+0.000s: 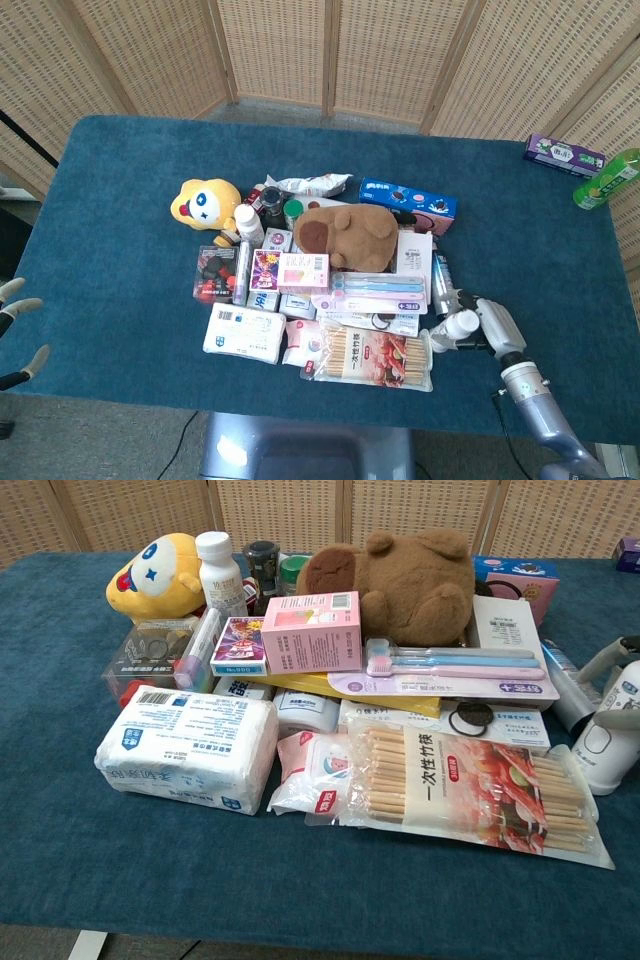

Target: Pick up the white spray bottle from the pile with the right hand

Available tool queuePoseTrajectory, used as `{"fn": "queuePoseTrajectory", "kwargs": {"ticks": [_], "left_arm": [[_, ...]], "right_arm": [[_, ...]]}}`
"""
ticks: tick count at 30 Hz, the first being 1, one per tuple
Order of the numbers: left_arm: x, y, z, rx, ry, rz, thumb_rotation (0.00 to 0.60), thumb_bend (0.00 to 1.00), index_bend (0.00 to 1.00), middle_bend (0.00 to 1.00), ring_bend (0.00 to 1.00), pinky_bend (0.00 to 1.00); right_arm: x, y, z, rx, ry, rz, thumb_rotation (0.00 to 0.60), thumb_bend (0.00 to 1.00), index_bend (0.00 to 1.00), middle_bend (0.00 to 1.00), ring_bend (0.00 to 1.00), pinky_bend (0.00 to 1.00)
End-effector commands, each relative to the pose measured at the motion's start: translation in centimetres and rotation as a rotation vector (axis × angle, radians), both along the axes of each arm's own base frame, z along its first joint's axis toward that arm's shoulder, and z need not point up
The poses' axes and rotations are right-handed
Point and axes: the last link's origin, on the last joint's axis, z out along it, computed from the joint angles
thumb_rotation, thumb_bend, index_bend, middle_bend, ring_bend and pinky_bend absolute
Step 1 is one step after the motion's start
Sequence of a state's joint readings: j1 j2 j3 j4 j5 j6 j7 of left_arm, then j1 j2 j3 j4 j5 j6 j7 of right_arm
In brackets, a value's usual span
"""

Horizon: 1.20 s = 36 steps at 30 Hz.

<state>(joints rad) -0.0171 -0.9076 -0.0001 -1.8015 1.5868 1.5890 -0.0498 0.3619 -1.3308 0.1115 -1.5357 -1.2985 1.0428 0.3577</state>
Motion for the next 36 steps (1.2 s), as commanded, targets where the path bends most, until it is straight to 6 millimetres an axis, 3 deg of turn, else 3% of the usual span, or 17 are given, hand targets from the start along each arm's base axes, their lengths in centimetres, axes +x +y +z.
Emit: {"fn": "queuePoseTrajectory", "kwargs": {"ticks": [1, 11, 17, 24, 36], "left_arm": [[-0.2, -0.2, 0.1, 0.002, 0.001, 0.009, 0.516, 0.36, 0.27, 0.15, 0.09, 0.0], [0.0, 0.1, -0.4, -0.009, -0.004, -0.002, 0.518, 0.36, 0.27, 0.15, 0.09, 0.0], [0.3, 0.1, -0.7, -0.017, -0.009, -0.014, 0.518, 0.36, 0.27, 0.15, 0.09, 0.0], [0.0, 0.0, -0.8, -0.018, -0.019, -0.011, 0.516, 0.36, 0.28, 0.15, 0.09, 0.0], [-0.4, -0.2, -0.9, -0.019, -0.03, -0.011, 0.518, 0.36, 0.27, 0.15, 0.09, 0.0]], "right_arm": [[-1.1, -0.9, 0.5, -0.051, -0.003, -0.049, 0.6, 0.12, 0.77, 1.0, 1.0, 0.75], [-1.5, -1.6, 4.4, -0.189, -0.024, -0.051, 0.6, 0.14, 0.78, 1.0, 1.0, 0.76], [0.1, -2.7, 8.1, -0.287, -0.051, -0.006, 0.6, 0.14, 0.78, 1.0, 1.0, 0.76], [2.5, -3.4, 11.1, -0.36, -0.089, 0.043, 0.6, 0.14, 0.78, 1.0, 1.0, 0.76], [4.5, -2.7, 12.7, -0.383, -0.093, 0.084, 0.6, 0.14, 0.78, 1.0, 1.0, 0.76]]}}
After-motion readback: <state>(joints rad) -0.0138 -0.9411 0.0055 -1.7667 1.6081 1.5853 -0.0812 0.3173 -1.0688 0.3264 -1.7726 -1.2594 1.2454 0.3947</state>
